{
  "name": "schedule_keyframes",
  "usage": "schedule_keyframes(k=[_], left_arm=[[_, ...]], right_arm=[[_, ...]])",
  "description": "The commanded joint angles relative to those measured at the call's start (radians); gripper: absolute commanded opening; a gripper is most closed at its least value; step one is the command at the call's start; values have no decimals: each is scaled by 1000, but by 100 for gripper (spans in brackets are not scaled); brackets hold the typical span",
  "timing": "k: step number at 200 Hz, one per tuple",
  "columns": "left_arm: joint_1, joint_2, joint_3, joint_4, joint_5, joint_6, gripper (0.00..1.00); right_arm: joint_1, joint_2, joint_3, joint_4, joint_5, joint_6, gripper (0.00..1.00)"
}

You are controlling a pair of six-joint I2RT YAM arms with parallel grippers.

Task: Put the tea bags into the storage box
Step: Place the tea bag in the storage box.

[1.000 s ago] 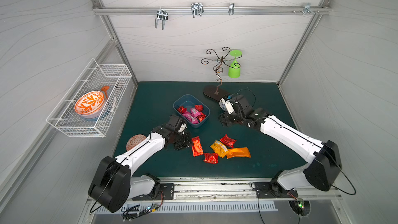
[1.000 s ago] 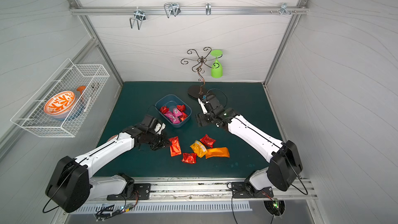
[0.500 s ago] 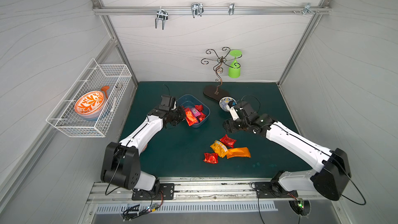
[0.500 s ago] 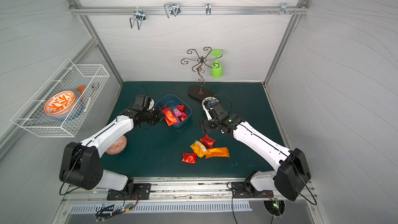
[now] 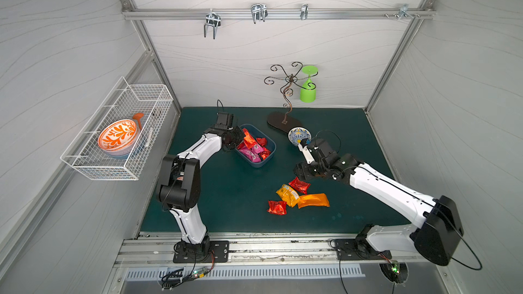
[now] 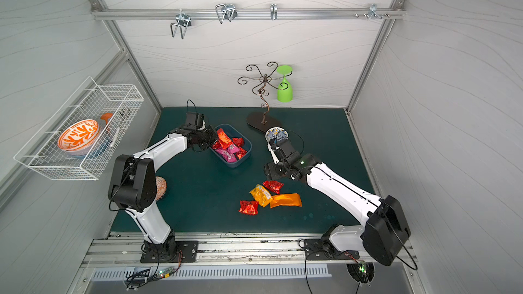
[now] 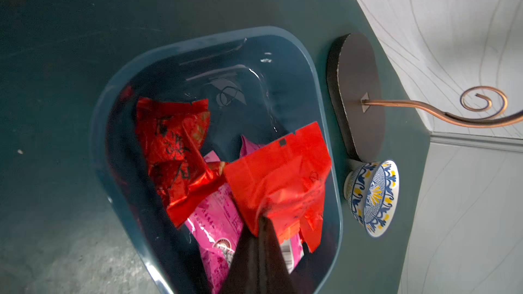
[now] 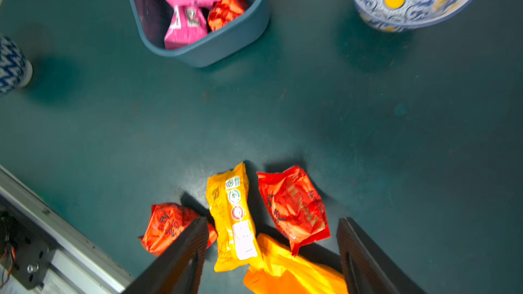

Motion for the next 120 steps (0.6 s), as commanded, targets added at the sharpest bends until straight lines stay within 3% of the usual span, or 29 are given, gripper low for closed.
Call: schedule_keyframes(k=[1,17,34,59,96,120], left_arm=[[26,44,56,8,-7,17,0],[33,61,68,1,12,19,6],[33,60,72,-4,20,19,25],[34,34,71,-11,22,26,43],[33,-52,43,-29,35,50,49],[34,-141,-20,-28,48,63,49]], right_arm=[[60,-20,-15,-29,-11,11,76],[89,-13,-22,-32,-8,17,76],[99,-2,-29,-36,-16,23,74],[103,14,-37,-49,-25,17,73],[103,52,-50,-59,-41,0,73],[102,79,-55,-72,42,4,73]])
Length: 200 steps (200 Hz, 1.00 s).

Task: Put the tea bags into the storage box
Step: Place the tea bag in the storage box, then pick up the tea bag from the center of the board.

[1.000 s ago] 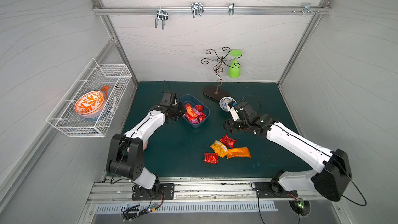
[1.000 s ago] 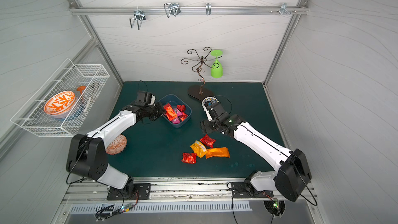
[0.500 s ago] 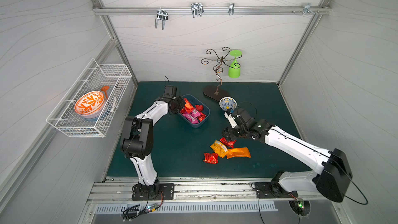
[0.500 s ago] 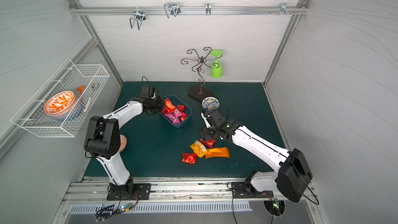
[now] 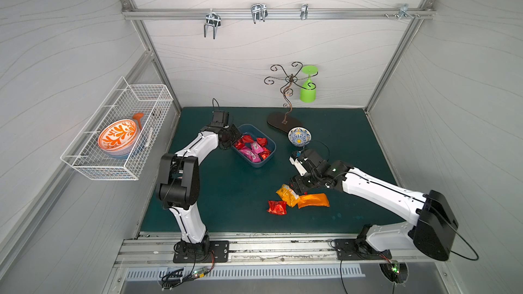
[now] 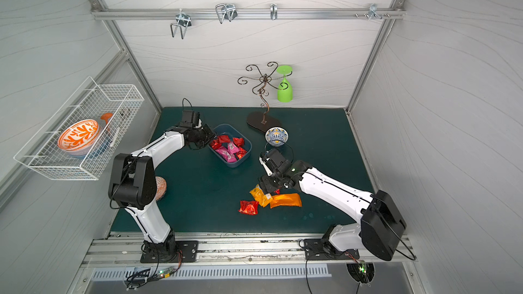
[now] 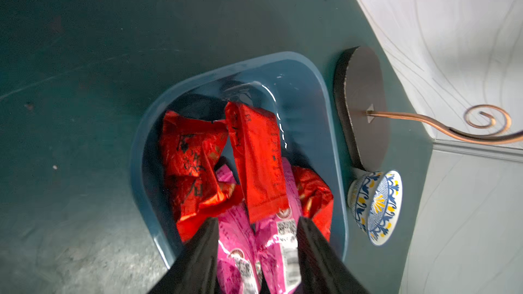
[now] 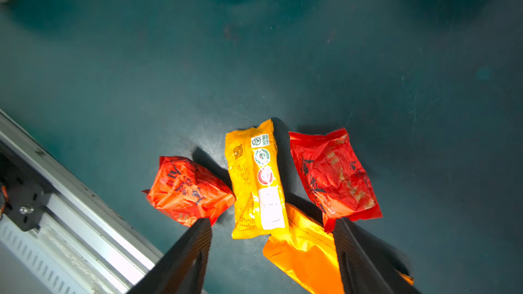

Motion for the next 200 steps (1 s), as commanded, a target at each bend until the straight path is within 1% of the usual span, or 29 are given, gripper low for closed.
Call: schedule_keyframes(k=[1,18,39,50,82,121,144,154,200], left_arm=[[-1,-113,-40,5,24,33,49],[-2,-184,-102,8,29,38,49],[-7,-268,-185,1,41,41,48],[-10,-312,-230,-8,38,41,48],[-34,-429,-346,-31,23,27,48],[-127,-546,-467,-33,-21,-26,47],[-170,-590,-504,-29,-48,-43,47],[-174,-596,-509,-33,-54,-41,47],[-174,-612,-501,-43,-69,-37,47]], right_arm=[[4,31,-9,-48,64,-4,73],[-12,58,1,-86,131,-2,71],[-59,62,-8,-109,119,26,67],[-100,51,-27,-106,69,49,66],[-224,-2,-102,-39,-136,113,62],[-341,-2,-167,49,-334,194,55],[-406,19,-200,120,-442,237,52],[-421,32,-206,145,-473,251,51],[-436,128,-195,232,-528,293,47]])
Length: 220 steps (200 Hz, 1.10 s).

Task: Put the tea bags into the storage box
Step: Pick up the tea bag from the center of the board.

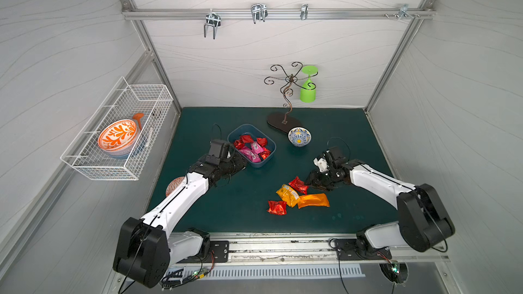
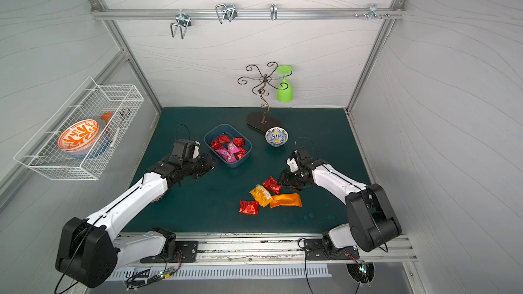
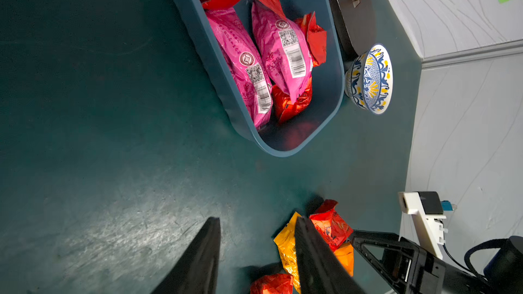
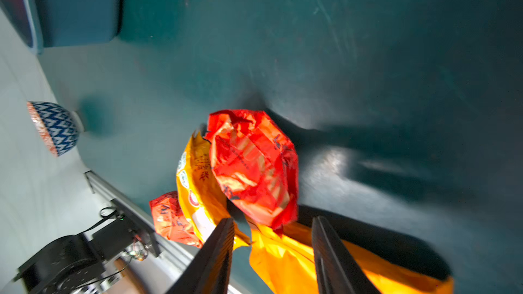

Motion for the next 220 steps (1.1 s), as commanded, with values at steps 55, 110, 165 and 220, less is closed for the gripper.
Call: schedule_keyframes(k=[55,110,165,220], left_arm=[[0,-54,-11,-7,-52,3,47],[0,-63,-19,-4,-63,2,47],[0,-63,-22,-2,-92,26,47],[43,-16,-119,69,-104,-45,48]], right_arm=[[-27,112,-5,115,-86,58,19],[-61,40,-14,112,-104,57,0],[-75,-39,45,103,-98,69,0],[23,60,236,170,-63,83,0]])
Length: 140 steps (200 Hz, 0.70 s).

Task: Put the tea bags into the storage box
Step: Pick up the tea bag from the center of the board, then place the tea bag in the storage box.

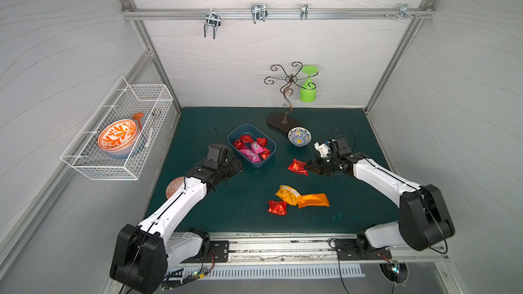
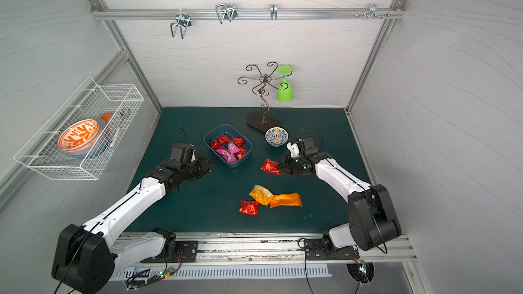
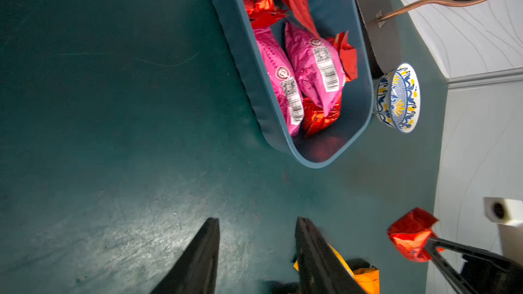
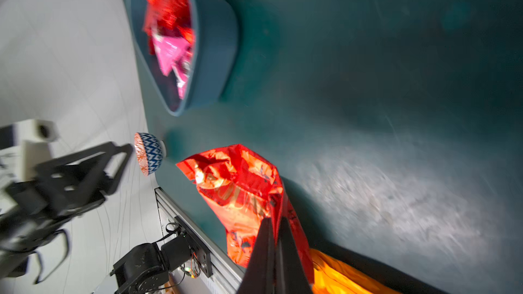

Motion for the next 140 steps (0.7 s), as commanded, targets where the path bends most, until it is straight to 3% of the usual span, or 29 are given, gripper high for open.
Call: schedule_keyframes(k=[1,57,117,140], left_arm=[[27,31,-38,59,4,-34,48],[29,27,-74,54,7,-27,49],[60,-80,-128,7,-3,-21,49],[70,-108,-139,-14,-1,-18,49]], right_arm=[[65,67,95,53,14,6,0],[213,354,445,111,45,7,0],[270,644,768,163,99,83,0],[285,745,895,104,166,89,0]])
